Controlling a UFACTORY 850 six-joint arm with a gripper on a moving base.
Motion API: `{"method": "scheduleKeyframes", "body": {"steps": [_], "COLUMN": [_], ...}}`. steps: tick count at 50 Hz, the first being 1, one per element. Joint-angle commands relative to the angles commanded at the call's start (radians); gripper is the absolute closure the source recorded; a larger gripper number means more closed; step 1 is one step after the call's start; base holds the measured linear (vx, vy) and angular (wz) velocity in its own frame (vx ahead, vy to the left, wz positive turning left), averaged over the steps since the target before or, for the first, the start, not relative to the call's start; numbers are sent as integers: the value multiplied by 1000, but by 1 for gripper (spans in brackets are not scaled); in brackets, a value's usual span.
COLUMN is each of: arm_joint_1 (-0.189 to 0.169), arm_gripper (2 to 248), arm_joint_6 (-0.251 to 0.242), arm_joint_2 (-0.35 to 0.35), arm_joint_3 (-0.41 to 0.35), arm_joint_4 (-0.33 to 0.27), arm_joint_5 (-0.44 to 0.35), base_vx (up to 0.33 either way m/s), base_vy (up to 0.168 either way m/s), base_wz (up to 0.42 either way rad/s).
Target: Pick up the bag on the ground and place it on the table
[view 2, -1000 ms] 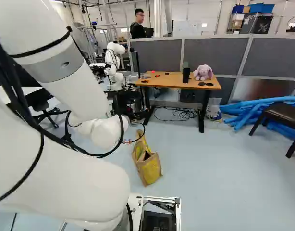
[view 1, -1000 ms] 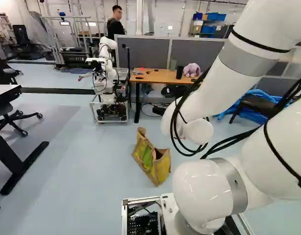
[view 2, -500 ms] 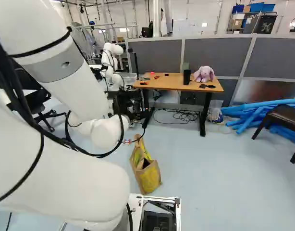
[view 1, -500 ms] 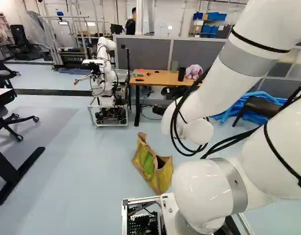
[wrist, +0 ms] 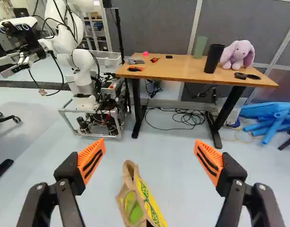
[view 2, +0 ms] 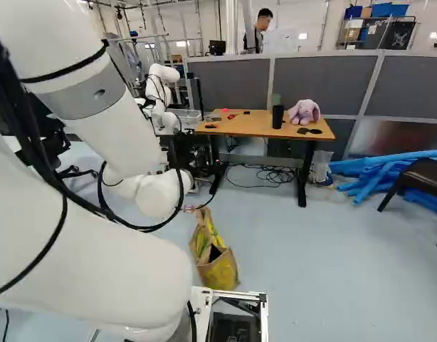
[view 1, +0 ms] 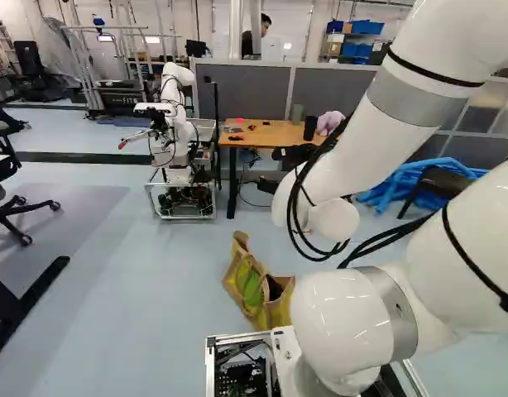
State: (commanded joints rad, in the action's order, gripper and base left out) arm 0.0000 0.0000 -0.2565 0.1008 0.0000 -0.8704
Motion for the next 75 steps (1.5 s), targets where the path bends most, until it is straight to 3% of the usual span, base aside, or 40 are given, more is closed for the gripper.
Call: {"method": "scheduleKeyframes", "body": {"steps": [14,32,75], "arm_joint_1": [0,9,31], "arm_gripper": [3,3,3], "arm_joint_6": [0,0,0], "arm_joint_2": [38,136,362], "arm_joint_3": [33,122,352], "arm_joint_4": [-5,-46,-193], "arm_joint_5": [10,87,388], "base_vx": [-10,0,0], "base_vy": [0,0,0], "base_wz": [1,0,0]}}
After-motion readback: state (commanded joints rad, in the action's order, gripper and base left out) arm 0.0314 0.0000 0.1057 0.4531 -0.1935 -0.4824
